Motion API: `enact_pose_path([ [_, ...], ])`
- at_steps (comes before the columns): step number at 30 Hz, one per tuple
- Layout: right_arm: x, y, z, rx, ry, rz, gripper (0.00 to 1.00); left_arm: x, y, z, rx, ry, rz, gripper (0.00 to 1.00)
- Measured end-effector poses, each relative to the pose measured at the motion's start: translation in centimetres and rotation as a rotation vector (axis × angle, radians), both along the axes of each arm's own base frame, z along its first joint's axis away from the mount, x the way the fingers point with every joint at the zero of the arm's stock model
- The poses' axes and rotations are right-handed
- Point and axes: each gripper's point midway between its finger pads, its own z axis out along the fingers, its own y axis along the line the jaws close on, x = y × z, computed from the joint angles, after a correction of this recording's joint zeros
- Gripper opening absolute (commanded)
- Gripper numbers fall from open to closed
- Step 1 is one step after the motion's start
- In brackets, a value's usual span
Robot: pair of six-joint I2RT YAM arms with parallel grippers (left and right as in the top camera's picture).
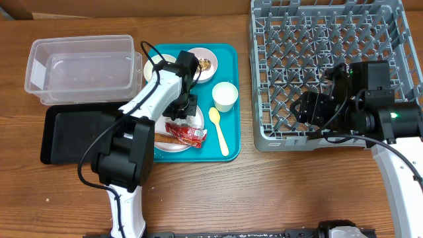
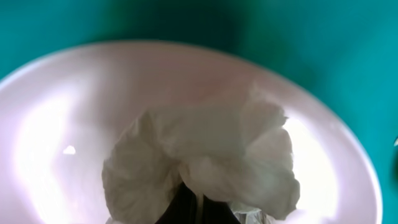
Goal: Sort waste into correct bins and load items into the dishwasher
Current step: 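Reach the left gripper to the white plate and grasp the crumpled tissue, then carry the tissue with the left gripper and drop it into the clear bin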
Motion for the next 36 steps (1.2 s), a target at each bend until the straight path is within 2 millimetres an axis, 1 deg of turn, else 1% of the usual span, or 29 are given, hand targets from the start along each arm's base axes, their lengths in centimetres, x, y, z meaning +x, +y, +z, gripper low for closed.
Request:
enact_pose_path([
  [2,0.3,0.7,0.2,0.001,-0.021,0.02,0.63,-0.7,0.1,0.8,0.006,0.038,0.002,0.04],
  [4,0.3,1.7,0.4,0.002,-0.035,0.048,0.63,-0.6,0.0,2.6,0.008,0.053,0.005,0.04],
  [6,0.3,2.7,0.5,-0.005,-0.045,0.07,0.63,0.1,-0.2,5.2,0.002,0.04,0.007,0.04],
  [9,0.1,4.2,0.6,-0.026,-0.062,0.103,0.63,1.9,-0.3,10.2,-0.023,-0.024,0.022,0.04],
  [11,0.0,5.1,0.6,-0.043,-0.075,0.114,0.63,2.8,0.4,13.3,-0.04,-0.071,0.049,0.04],
  [13,0.0,6.1,0.8,-0.056,-0.092,0.125,0.63,3.7,1.6,15.8,-0.054,-0.123,0.089,0.04],
  [15,0.0,7.3,1.0,-0.064,-0.119,0.141,0.63,4.5,3.3,17.7,-0.065,-0.172,0.138,0.04],
  [16,0.1,7.8,1.2,-0.063,-0.132,0.147,0.64,5.0,4.4,18.4,-0.07,-0.197,0.169,0.04],
  [19,0.0,9.3,1.7,-0.053,-0.166,0.174,0.64,5.8,8.0,19.0,-0.065,-0.231,0.253,0.04],
  [20,0.0,9.6,1.8,-0.051,-0.173,0.179,0.64,6.4,9.5,19.0,-0.057,-0.249,0.293,0.04],
  [23,0.2,10.1,2.0,-0.048,-0.186,0.18,0.64,7.8,13.7,18.5,-0.019,-0.306,0.402,0.04],
  [25,0.3,10.1,1.8,-0.05,-0.178,0.172,0.64,8.9,16.4,17.8,0.002,-0.352,0.47,0.04],
  [26,0.4,10.1,1.6,-0.051,-0.174,0.171,0.64,9.2,17.3,17.4,0.009,-0.367,0.491,0.05],
  [27,0.5,10.2,1.3,-0.052,-0.164,0.169,0.64,9.5,18.1,17.0,0.018,-0.376,0.508,0.09],
  [28,0.5,10.2,1.1,-0.053,-0.157,0.168,0.64,9.7,18.8,16.5,0.024,-0.384,0.521,0.15],
  [29,0.6,10.3,0.9,-0.055,-0.149,0.168,0.64,10.1,19.3,16.1,0.028,-0.397,0.534,0.28],
  [30,0.7,10.4,0.6,-0.055,-0.142,0.17,0.64,10.3,19.7,15.8,0.031,-0.405,0.539,0.51],
  [32,0.8,10.5,0.2,-0.054,-0.126,0.173,0.64,10.7,20.1,15.4,0.032,-0.418,0.548,0.93],
  [33,0.8,10.6,0.1,-0.053,-0.122,0.175,0.64,10.8,20.1,15.4,0.033,-0.421,0.548,1.0],
  [34,0.8,10.7,0.0,-0.05,-0.118,0.177,0.65,10.9,20.2,15.4,0.034,-0.426,0.55,1.0],
  [36,0.7,10.7,0.0,-0.045,-0.115,0.177,0.69,10.9,20.2,15.4,0.033,-0.425,0.549,1.0],
])
